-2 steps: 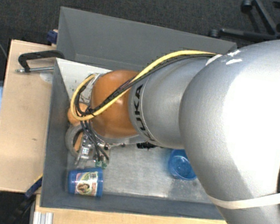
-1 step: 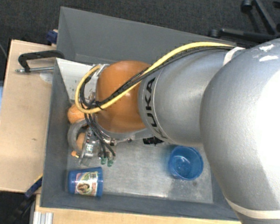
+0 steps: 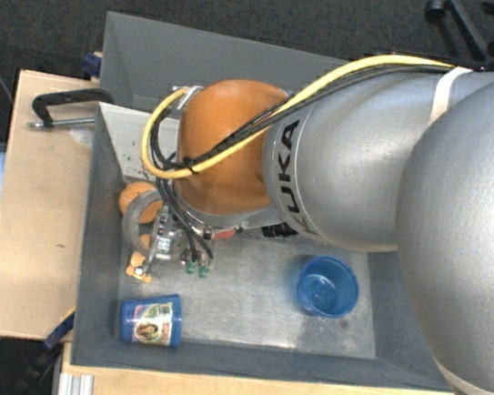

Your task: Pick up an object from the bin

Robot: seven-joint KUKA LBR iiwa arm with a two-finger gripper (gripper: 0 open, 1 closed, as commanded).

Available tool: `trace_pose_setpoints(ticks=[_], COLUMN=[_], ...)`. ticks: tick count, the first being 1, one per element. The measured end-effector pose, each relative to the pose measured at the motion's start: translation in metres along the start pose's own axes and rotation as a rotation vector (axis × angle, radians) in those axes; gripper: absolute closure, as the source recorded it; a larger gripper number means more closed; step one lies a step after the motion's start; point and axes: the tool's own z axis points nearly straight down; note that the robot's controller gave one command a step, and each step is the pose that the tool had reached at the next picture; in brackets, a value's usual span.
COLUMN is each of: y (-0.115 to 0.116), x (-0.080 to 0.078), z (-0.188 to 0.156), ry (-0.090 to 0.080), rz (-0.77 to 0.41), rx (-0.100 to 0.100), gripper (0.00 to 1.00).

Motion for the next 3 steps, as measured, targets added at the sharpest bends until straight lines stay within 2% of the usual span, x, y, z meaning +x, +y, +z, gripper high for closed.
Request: trace_pose_setpoints(ticks=[1,2,3], y=[-0.003,0.000,-0.003], x=[0.002,-0.003,-0.010], z=[-0.050,-0.059,-0.025], ry=[0.013,0.000,0.016], rz=[-0.035,-0.048,-0.055], rx=[0.007,0.000,0.007], gripper=[1.00,1.00,1.00])
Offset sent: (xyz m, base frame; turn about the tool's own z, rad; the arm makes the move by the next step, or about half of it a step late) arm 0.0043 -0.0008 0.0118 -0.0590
